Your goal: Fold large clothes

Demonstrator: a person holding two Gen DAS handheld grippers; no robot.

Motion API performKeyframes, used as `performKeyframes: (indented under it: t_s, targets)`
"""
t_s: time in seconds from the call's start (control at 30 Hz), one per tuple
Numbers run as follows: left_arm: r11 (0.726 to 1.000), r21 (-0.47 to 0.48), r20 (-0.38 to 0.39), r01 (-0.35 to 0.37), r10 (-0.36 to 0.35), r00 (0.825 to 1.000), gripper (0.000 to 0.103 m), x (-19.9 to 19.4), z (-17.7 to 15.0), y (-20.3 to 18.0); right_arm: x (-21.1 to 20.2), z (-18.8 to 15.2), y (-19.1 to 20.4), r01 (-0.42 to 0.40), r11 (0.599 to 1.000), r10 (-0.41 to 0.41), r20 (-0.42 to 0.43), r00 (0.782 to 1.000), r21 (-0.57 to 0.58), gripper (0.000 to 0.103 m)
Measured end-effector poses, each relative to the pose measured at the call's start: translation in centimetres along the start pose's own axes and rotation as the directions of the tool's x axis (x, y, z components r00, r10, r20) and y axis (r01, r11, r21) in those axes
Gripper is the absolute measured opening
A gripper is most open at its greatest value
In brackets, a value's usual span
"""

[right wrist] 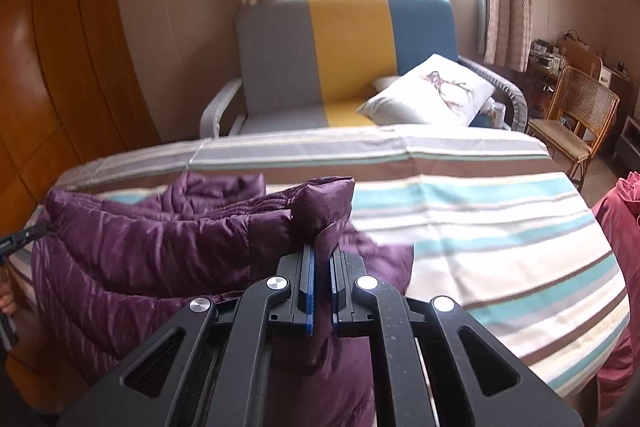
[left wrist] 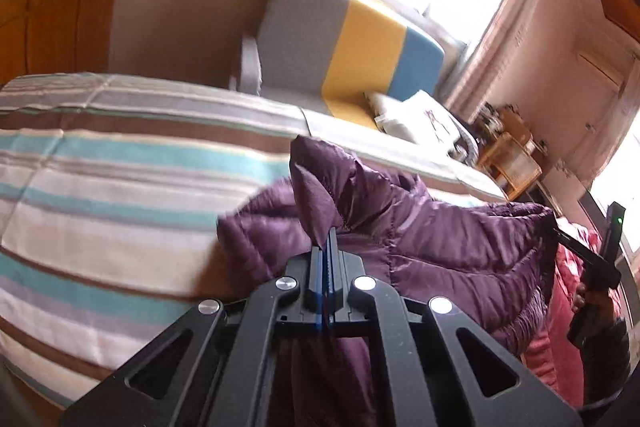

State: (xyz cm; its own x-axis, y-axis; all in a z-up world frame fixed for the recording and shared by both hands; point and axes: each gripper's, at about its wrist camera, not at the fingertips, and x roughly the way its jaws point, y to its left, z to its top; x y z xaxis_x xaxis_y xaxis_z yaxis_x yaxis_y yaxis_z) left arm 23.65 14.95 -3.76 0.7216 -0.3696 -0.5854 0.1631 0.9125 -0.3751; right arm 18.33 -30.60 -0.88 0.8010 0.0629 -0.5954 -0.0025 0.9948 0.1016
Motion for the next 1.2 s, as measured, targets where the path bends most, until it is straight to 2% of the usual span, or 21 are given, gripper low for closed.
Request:
performKeyframes:
  t_s: [0.23,0.5,0.63,0.8,1.03,1.2]
  targets:
    - [0.998,-0.008,0.035,-0.061,0.062,0.997,0.001,3.8,5.0,-0.9,3.8,3.4,0.5,0.030,0.999,-0.032,0.050,0.998,0.041,0.005]
    - [0.986,-0.033,-0.014,-0.164,0.164,0.986,0.001,10.2,7.5,-0.2,9.9,4.6,-0.1,0.114,0.989,-0.115,0.011,0.993,0.093,0.005]
    - [0.975,-0.032,-0.062,-0.220,0.218,0.974,0.001,13.3,7.3,0.4,13.4,4.0,-0.4,0.162,0.982,-0.158,-0.051,0.986,0.093,0.005]
    - [0.956,0.008,-0.132,-0.294,0.292,0.947,0.001,17.1,6.0,1.1,17.0,2.8,-0.7,0.199,0.976,-0.186,-0.134,0.973,0.087,0.005]
    - [0.942,0.038,-0.173,-0.334,0.335,0.926,0.001,20.0,4.3,1.3,21.1,1.0,-0.7,0.212,0.976,-0.194,-0.231,0.953,0.057,0.005]
    - [0.936,0.033,-0.180,-0.350,0.350,0.919,0.001,20.9,3.7,1.4,22.5,0.5,-0.4,0.222,0.974,-0.204,-0.253,0.946,0.045,0.005]
